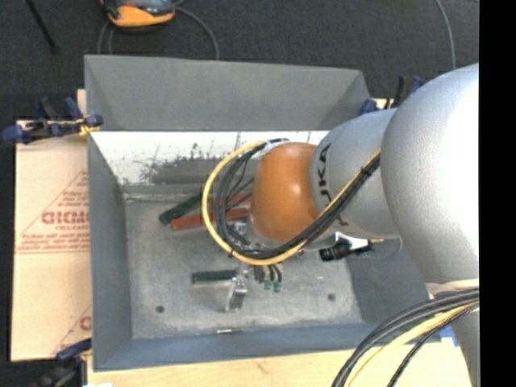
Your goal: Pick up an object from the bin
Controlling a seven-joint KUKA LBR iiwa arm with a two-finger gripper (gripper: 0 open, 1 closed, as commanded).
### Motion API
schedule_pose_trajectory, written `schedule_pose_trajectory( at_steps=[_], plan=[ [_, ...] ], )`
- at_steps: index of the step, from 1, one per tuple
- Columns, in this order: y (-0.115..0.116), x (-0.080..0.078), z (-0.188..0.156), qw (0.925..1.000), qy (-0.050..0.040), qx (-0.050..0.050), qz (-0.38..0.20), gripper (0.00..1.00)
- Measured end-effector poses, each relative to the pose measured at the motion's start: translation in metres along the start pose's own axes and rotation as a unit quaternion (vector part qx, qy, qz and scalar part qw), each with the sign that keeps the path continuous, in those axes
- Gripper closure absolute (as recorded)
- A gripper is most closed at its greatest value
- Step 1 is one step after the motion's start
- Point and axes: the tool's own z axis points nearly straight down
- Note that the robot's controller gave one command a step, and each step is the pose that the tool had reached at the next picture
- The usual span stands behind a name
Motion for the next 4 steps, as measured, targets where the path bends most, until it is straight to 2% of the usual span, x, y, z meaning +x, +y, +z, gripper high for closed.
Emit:
schedule_pose_trajectory(
  at_steps=[1, 2, 3, 4],
  plan=[
    [0.004, -0.01, -0.009, 0.9969, -0.0007, -0.001, 0.079, 0.0],
    [0.015, -0.013, 0.013, 0.9999, -0.0008, 0.0, -0.016, 0.0],
    [0.017, -0.017, 0.013, 0.99, -0.0061, -0.004, 0.141, 1.0],
    [0.017, -0.017, 0.013, 0.99, -0.0061, -0.004, 0.141, 1.0]
  ],
)
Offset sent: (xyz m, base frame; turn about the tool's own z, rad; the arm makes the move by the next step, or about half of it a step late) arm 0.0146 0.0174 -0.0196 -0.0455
